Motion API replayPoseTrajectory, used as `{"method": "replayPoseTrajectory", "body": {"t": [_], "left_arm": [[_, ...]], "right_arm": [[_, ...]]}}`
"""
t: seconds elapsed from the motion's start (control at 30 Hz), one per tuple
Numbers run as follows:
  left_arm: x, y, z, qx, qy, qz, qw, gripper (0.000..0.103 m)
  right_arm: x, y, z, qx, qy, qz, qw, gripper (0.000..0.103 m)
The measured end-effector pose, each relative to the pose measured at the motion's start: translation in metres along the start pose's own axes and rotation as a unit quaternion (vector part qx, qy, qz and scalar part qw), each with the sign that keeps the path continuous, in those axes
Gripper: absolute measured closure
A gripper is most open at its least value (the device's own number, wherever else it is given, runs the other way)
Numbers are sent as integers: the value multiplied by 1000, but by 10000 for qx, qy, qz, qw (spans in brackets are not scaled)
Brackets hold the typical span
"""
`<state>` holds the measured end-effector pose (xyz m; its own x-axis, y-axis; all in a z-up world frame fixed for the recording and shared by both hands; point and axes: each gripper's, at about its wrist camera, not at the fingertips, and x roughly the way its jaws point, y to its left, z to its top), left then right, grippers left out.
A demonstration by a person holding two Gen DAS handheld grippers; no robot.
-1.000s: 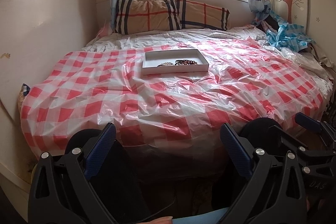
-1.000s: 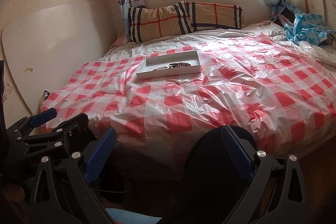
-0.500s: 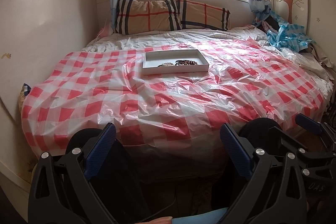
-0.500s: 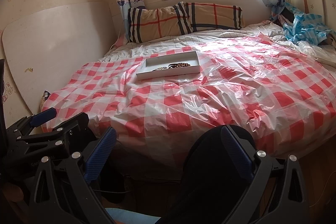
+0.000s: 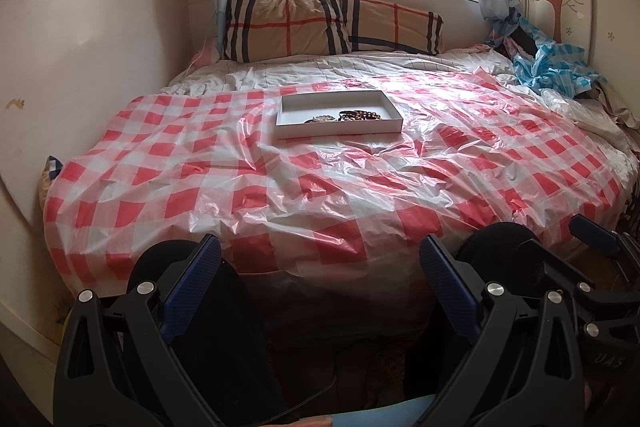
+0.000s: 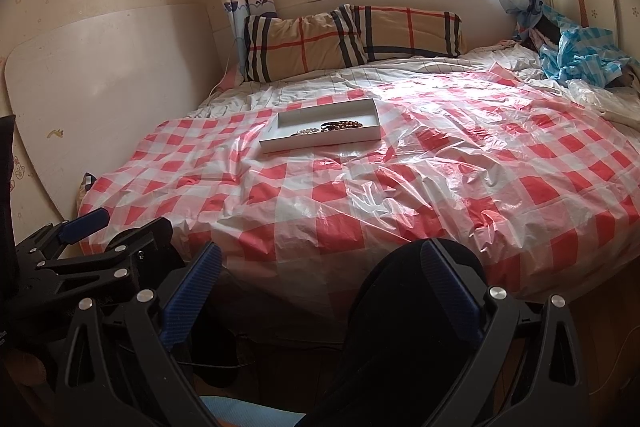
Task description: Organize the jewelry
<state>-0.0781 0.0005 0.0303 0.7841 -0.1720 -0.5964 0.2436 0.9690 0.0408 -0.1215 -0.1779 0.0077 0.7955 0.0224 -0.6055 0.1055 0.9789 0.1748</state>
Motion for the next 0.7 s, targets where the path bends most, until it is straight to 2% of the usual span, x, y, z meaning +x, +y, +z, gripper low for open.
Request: {"method": "replayPoseTrajectory", "body": {"t": [0.7], "left_arm": [[2,-4,-3,11,49,-40,10000,8]], "right_arm": [[0,1,0,-2,-3,-5,10000,7]]}}
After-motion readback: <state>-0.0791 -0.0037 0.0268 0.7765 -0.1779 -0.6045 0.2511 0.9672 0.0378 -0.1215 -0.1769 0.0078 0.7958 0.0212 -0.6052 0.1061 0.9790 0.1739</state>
